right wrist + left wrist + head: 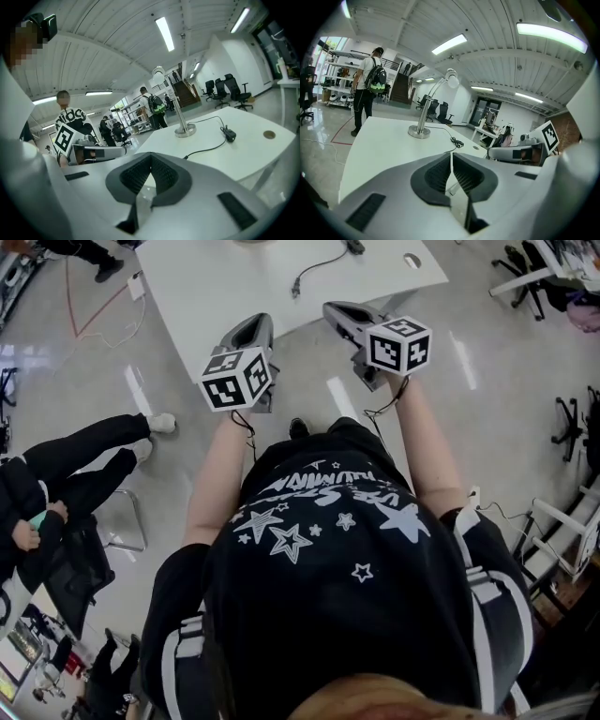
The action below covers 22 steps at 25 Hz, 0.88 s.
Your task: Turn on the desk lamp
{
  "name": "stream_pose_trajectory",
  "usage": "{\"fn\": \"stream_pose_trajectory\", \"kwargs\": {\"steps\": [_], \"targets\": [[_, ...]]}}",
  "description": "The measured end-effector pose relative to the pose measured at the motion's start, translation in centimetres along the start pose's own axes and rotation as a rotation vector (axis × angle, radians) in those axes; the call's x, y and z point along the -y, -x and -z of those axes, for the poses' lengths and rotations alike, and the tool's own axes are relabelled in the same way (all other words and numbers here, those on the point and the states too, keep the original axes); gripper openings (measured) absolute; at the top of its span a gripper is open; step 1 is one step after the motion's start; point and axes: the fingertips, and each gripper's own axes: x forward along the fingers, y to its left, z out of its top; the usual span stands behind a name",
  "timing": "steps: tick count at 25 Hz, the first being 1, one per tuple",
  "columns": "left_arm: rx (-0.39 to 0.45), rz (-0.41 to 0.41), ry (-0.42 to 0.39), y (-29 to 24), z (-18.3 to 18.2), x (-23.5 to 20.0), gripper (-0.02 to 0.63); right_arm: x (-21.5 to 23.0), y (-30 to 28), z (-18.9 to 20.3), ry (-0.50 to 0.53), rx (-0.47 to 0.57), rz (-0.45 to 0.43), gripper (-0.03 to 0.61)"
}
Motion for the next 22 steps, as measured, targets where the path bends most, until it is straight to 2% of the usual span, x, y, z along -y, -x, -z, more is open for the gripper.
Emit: {"fn": "stream_pose_trajectory", "kwargs": {"steps": [8,22], "targets": [[-0.008,0.037,-0.021,-0.6,0.7,4.1,0.026,1.2,4.8,0.7,-0.023,0.047,0.034,0.005],[0.021,0.008,-0.034,1.7,0.9,9.6,0.026,-0.3,11.4,-0.6,0.016,0.125,0.016,0.005]]}}
